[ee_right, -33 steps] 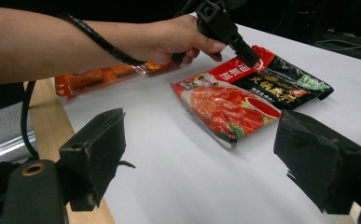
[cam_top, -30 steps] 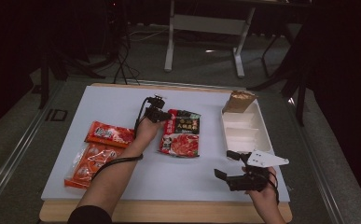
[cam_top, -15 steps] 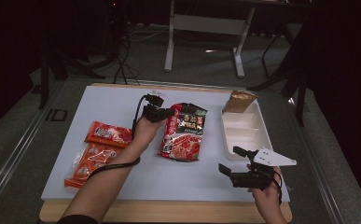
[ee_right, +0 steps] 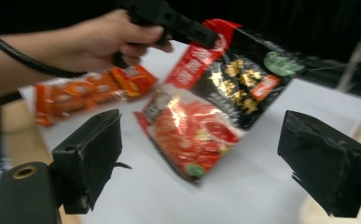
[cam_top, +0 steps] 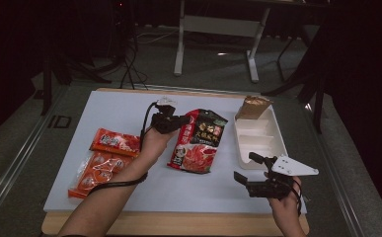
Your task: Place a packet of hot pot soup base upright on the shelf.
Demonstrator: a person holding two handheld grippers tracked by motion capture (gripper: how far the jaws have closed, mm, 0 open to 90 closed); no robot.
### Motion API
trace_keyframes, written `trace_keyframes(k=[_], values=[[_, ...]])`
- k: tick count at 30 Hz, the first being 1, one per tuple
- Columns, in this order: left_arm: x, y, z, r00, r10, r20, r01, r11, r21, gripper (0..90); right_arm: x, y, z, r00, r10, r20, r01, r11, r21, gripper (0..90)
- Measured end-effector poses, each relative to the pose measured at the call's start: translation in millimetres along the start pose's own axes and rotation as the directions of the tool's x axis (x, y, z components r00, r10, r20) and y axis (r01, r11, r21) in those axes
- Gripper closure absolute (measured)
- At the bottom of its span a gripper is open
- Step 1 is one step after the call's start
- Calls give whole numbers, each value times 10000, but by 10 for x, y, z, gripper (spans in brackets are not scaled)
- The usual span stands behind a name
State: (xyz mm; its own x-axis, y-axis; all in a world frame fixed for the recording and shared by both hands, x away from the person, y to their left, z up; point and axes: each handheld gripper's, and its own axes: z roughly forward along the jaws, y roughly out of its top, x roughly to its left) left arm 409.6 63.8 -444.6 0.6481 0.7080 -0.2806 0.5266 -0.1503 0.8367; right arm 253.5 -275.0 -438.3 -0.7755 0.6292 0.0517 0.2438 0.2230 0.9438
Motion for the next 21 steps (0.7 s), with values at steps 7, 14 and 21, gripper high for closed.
trace_keyframes(k=[7,14,21], values=[[-144,25,-150,9977,249,637,-223,9989,-423,874,-12,43,-34,9985,517,168,-524,9977,434,121],[-206,48,-312,9926,360,1160,-284,9974,-667,873,14,81,-46,9984,504,257,-510,9984,239,105],[-237,68,-457,9851,402,1670,-260,9959,-862,871,-1,188,-76,9983,351,461,-359,9992,161,135]])
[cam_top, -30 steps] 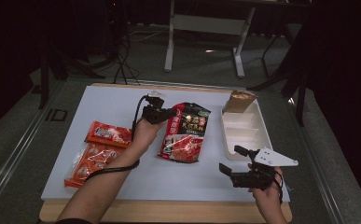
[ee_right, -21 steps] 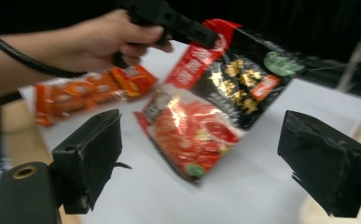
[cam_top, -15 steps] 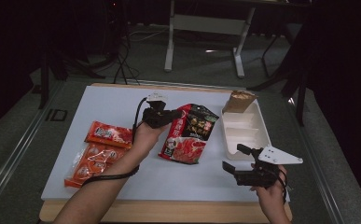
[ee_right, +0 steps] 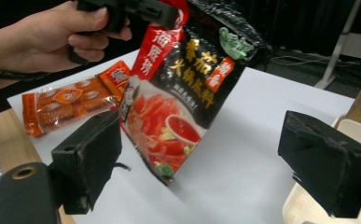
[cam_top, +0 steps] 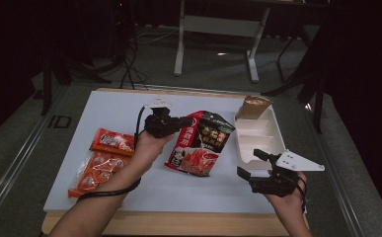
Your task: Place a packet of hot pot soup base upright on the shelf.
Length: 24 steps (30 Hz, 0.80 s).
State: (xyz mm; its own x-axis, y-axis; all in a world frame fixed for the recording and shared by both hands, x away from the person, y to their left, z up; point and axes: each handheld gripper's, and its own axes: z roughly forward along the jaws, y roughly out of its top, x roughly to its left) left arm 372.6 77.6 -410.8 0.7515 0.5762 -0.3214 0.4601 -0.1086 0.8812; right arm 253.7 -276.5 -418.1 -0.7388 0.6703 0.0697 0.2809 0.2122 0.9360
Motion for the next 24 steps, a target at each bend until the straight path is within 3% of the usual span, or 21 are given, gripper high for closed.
trace_keyframes(k=[3,9,12,14,19,20,22,24], values=[[-29,-2,-84,9984,-37,571,49,9998,-203,872,-9,81,35,9999,-76,115,77,10000,-12,149],[-91,-27,-124,9951,88,986,-50,9992,-388,872,-34,197,142,9999,147,-59,-148,9997,-188,152],[-102,-52,-123,9919,-48,1269,115,9986,-522,872,-48,275,231,9995,275,-155,-280,9990,-342,163],[-102,-65,-119,9900,-126,1404,209,9981,-574,872,-62,322,327,9980,471,-432,-485,9984,-304,206],[-146,-84,-142,9837,-17,1796,175,9961,-869,871,-74,348,440,9969,603,-498,-603,9982,29,261],[-161,-87,-154,9827,-7,1854,194,9949,-995,871,-70,354,475,9965,599,-581,-591,9982,140,343],[-188,-82,-175,9811,38,1932,187,9932,-1145,871,-70,358,489,9953,647,-724,-639,9979,133,419],[-213,-73,-190,9784,63,2065,203,9917,-1268,871,-83,362,500,9894,810,-1204,-796,9967,159,492]])
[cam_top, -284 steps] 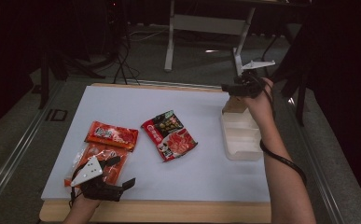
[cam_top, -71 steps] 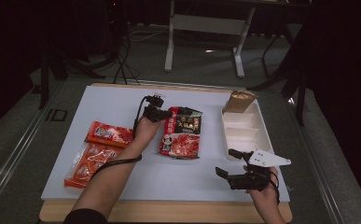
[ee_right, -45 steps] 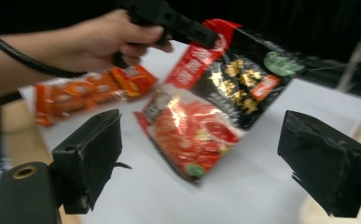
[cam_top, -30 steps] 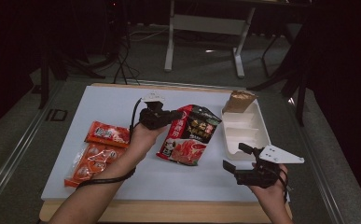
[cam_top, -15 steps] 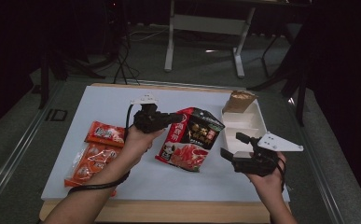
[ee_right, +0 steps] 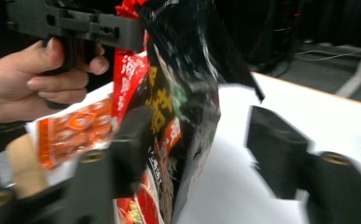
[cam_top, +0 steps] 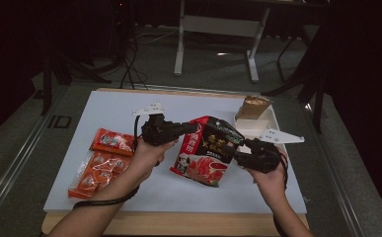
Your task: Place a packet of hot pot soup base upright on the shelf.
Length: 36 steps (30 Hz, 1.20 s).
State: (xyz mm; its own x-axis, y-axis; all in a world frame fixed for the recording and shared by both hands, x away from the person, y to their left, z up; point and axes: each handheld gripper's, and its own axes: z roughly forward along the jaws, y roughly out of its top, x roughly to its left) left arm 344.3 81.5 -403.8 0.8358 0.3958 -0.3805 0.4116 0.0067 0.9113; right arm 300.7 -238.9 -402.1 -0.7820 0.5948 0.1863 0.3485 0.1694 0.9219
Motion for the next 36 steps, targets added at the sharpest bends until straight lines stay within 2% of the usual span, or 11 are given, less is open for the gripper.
trace_keyframes(k=[4,5,7,9,15,21,30,32,33,34,36], values=[[-55,12,3,9999,62,117,-60,9999,-142,870,-1,21,-1,9992,-4,-406,-1,9999,-127,594],[-65,12,7,9999,54,133,-52,9999,-160,870,-1,21,-1,9992,-4,-406,-1,9999,-127,594],[-78,4,22,9999,95,117,-93,9998,-194,869,27,57,-15,9994,-185,-304,183,9998,-62,706],[-56,-14,19,9999,10,143,-7,9999,-152,868,36,73,-21,9989,-303,-348,303,9995,15,729],[-46,-68,1,10000,29,67,-28,10000,-52,858,19,76,0,9987,-43,-504,59,9995,316,744],[-56,-114,-34,9987,503,-36,-503,9987,-20,834,64,128,-17,9988,-459,-183,463,9987,221,770],[-66,-135,-28,9984,557,-58,-558,9984,-21,773,86,267,-88,9971,-753,-53,753,9971,142,786],[-63,-130,-28,9989,468,0,-468,9989,-61,683,84,317,-118,9965,-832,-15,832,9965,67,788],[-66,-128,-29,9986,519,-84,-519,9986,-31,683,84,317,-118,9965,-832,-15,832,9965,67,788],[-70,-126,-31,9984,537,-170,-538,9986,-19,584,78,348,-136,9965,-839,-8,839,9965,8,788],[-81,-131,-44,9971,645,-402,-644,9979,33,562,74,376,-154,9961,-879,-6,879,9961,-11,788]])
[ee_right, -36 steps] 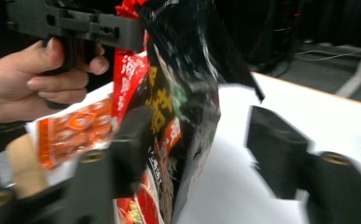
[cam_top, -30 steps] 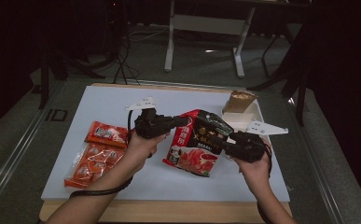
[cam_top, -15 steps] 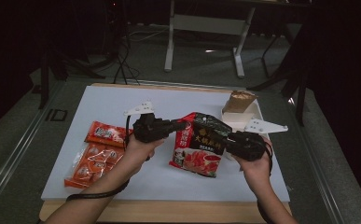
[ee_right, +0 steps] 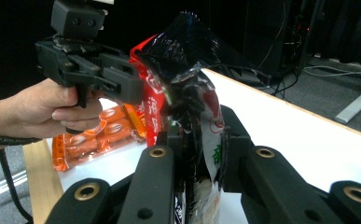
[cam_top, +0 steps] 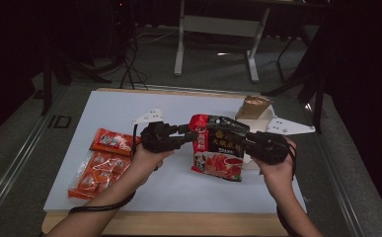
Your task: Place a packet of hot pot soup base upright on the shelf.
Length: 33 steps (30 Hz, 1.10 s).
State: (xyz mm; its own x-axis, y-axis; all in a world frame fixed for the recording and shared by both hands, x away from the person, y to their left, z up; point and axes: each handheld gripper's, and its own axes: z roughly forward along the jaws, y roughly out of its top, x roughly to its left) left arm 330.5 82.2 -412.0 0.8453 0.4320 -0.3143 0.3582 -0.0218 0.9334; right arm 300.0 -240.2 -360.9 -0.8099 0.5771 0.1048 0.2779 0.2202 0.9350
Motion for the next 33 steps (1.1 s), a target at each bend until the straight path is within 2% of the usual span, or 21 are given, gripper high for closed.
trace_keyframes(k=[2,3,4,7,8,11,15,17,23,31,33], values=[[-2,-3,-7,10000,30,-57,-30,10000,-25,466,-1,28,-10,10000,-71,13,71,10000,26,787],[-1,-4,-14,9999,14,-113,-15,10000,-13,466,-1,28,-10,10000,-71,13,71,10000,26,787],[0,-6,-25,9999,-36,-136,36,10000,-33,417,-5,53,-12,9999,-129,13,129,9999,67,787],[-2,-5,-49,9999,-110,-31,110,9999,-10,375,-6,65,-14,9999,-145,28,145,9999,86,787],[-4,-8,-58,9998,-187,42,188,9998,-10,284,-12,85,-16,9998,-193,18,193,9998,88,787],[-12,-27,-72,9997,45,260,-52,9997,241,169,-23,104,-18,9998,-208,5,208,9998,47,787],[-39,-72,-101,9985,506,-187,-500,9983,286,96,-31,130,-16,9994,-328,46,328,9994,87,787],[-29,-92,-115,9985,483,-242,-471,9978,468,29,-43,142,-14,9993,-353,84,352,9993,101,787],[-18,-185,-218,9972,561,-494,-527,9963,676,19,-113,192,-41,9993,-302,226,305,9994,-132,787],[-64,-316,-333,9969,592,-527,-548,9952,815,15,-223,287,-105,9969,-392,688,415,9986,-314,786],[-96,-365,-368,9952,785,-591,-735,9939,819,15,-283,326,-138,9953,-410,878,447,9982,-409,786]])
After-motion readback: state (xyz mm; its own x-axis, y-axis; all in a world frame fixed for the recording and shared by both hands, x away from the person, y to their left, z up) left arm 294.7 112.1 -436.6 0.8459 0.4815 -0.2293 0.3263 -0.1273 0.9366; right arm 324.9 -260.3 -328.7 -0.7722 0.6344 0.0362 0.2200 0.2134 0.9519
